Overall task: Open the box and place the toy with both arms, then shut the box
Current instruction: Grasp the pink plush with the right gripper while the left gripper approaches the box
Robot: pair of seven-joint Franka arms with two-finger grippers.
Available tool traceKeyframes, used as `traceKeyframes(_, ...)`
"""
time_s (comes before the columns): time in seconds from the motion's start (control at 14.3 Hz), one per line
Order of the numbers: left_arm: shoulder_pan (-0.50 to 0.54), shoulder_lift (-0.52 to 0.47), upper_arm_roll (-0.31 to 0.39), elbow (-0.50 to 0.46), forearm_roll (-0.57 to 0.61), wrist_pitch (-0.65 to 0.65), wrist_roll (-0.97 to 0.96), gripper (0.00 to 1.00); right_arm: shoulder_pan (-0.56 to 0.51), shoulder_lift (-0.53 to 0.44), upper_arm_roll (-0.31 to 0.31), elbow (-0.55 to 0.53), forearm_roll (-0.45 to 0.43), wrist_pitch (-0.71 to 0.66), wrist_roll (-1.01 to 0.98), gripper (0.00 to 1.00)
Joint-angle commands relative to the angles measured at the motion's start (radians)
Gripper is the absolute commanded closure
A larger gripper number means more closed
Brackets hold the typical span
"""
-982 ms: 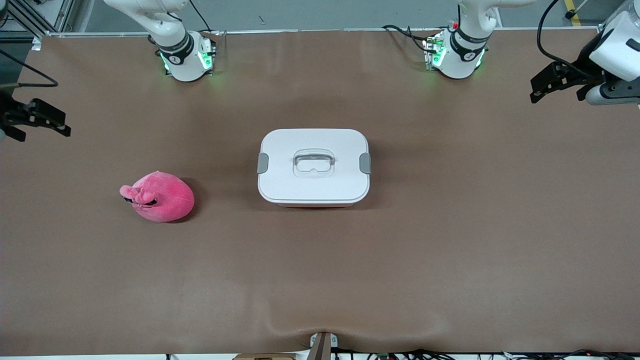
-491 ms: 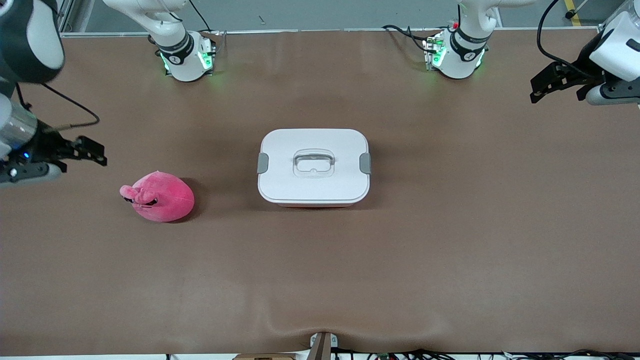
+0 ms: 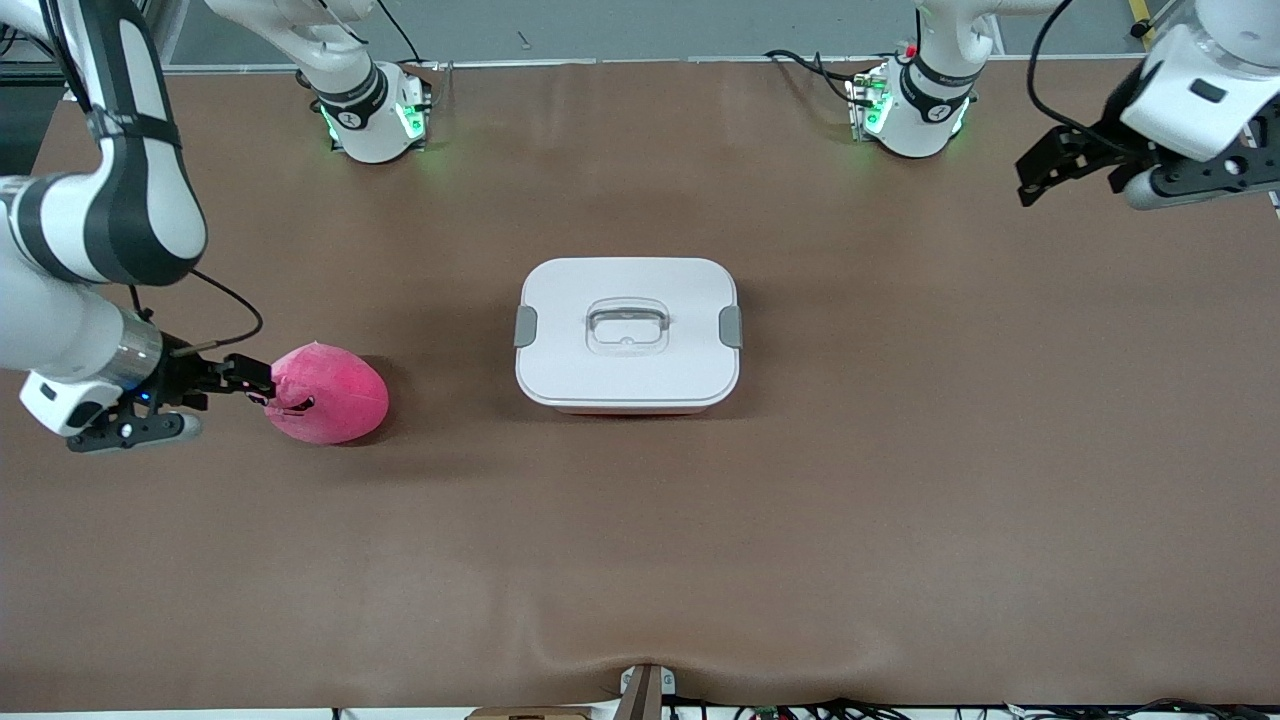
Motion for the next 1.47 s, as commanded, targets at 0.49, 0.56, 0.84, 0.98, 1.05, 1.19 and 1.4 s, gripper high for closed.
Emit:
traceKeyframes(0.49, 0.002, 0.082, -0.165, 0.007, -0.002, 0.073, -0.317, 0.0, 0.011, -0.011, -0.006, -0.102, 0.016, 0.014, 0.047, 0.28)
traceKeyframes(0.56, 0.001, 0.094, -0.181, 0.007, 0.005, 0.082, -0.352, 0.0, 0.011, -0.011, -0.006, -0.101, 0.016, 0.017, 0.063, 0.32)
traceKeyframes(0.84, -0.002, 0.151, -0.24, 0.008, 0.009, 0.117, -0.478, 0.0, 0.011, -0.014, -0.004, -0.094, 0.016, 0.022, 0.068, 0.49)
traceKeyframes(0.98, -0.002, 0.186, -0.294, 0.013, 0.009, 0.13, -0.594, 0.0, 0.013, -0.012, -0.004, -0.097, 0.016, 0.02, 0.067, 0.5)
traceKeyframes(1.05, -0.004, 0.189, -0.309, 0.011, 0.009, 0.13, -0.615, 0.0, 0.014, -0.012, -0.004, -0.098, 0.016, 0.018, 0.068, 0.49)
traceKeyframes(1.19, -0.013, 0.206, -0.339, 0.007, 0.009, 0.13, -0.639, 0.0, 0.02, -0.011, -0.004, -0.098, 0.016, 0.02, 0.067, 0.49)
traceKeyframes(1.4, -0.082, 0.257, -0.342, 0.007, 0.012, 0.151, -0.781, 0.0, 0.026, -0.009, -0.006, -0.099, 0.013, 0.023, 0.067, 0.52)
